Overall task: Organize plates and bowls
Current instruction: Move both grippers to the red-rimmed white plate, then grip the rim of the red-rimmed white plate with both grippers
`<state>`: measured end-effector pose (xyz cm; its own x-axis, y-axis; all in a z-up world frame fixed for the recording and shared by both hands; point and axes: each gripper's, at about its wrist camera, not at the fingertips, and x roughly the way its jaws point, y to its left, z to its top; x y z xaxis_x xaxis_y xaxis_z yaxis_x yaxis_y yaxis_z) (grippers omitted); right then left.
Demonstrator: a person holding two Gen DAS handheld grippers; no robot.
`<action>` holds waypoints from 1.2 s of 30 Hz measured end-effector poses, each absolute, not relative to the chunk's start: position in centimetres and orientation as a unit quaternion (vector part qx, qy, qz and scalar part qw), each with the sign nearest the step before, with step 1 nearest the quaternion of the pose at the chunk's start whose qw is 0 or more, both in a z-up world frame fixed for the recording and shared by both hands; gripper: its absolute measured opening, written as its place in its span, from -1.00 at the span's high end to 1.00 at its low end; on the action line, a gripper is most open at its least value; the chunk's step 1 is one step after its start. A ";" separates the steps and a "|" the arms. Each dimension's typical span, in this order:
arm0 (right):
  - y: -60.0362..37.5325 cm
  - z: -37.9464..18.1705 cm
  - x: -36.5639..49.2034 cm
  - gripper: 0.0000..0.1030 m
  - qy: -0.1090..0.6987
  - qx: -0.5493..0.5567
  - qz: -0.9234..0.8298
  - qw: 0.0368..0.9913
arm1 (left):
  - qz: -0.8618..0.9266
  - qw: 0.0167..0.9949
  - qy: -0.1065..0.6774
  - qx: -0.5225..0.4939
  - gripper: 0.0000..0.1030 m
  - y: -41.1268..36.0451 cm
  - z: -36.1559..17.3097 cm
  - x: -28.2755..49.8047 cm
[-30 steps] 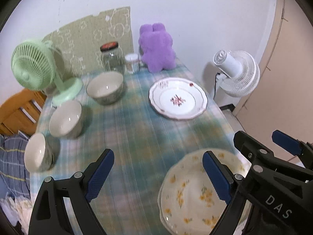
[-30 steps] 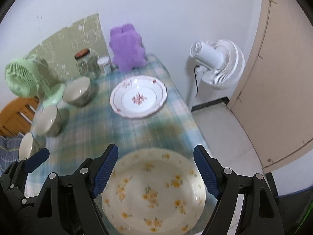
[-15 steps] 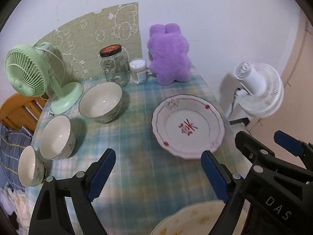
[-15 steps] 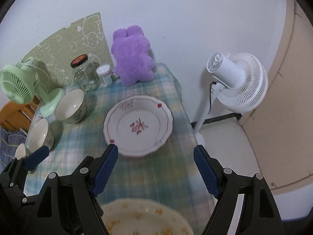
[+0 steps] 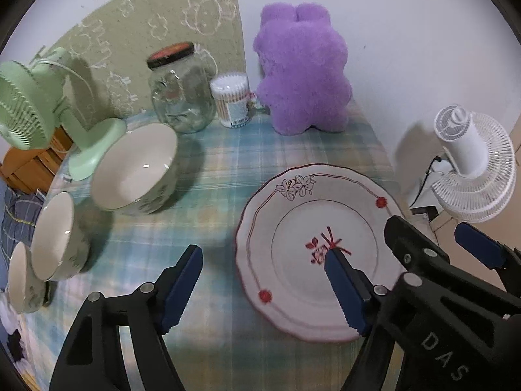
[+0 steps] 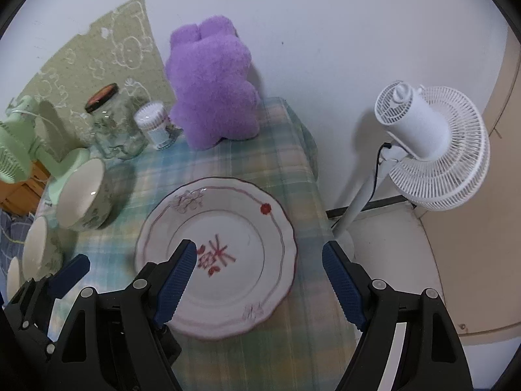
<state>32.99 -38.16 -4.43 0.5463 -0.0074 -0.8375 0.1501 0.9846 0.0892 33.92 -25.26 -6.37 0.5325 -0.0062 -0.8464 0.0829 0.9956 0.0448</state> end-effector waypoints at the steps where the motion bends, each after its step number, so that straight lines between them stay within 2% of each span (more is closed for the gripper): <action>1: -38.2 -4.8 33.4 -0.59 0.476 0.077 -0.045 0.875 | -0.023 0.873 0.485 0.040 -0.53 -25.3 -6.9 34.4; 5: -38.5 -7.1 35.6 -0.59 0.491 0.079 -0.046 0.866 | -0.018 0.864 0.502 0.037 -0.43 -25.5 -8.9 36.3; 15: -38.5 -11.3 38.5 -0.49 0.525 0.082 -0.038 0.846 | -0.008 0.851 0.524 0.032 -0.43 -25.4 -11.9 38.2; 19: -38.3 -11.6 38.9 -0.41 0.526 0.074 -0.034 0.846 | -0.024 0.850 0.526 0.019 -0.34 -25.4 -12.0 38.3; 36: -35.8 -11.0 35.6 -0.39 0.562 0.080 -0.006 0.823 | -0.028 0.825 0.564 0.022 -0.33 -22.1 -12.0 35.0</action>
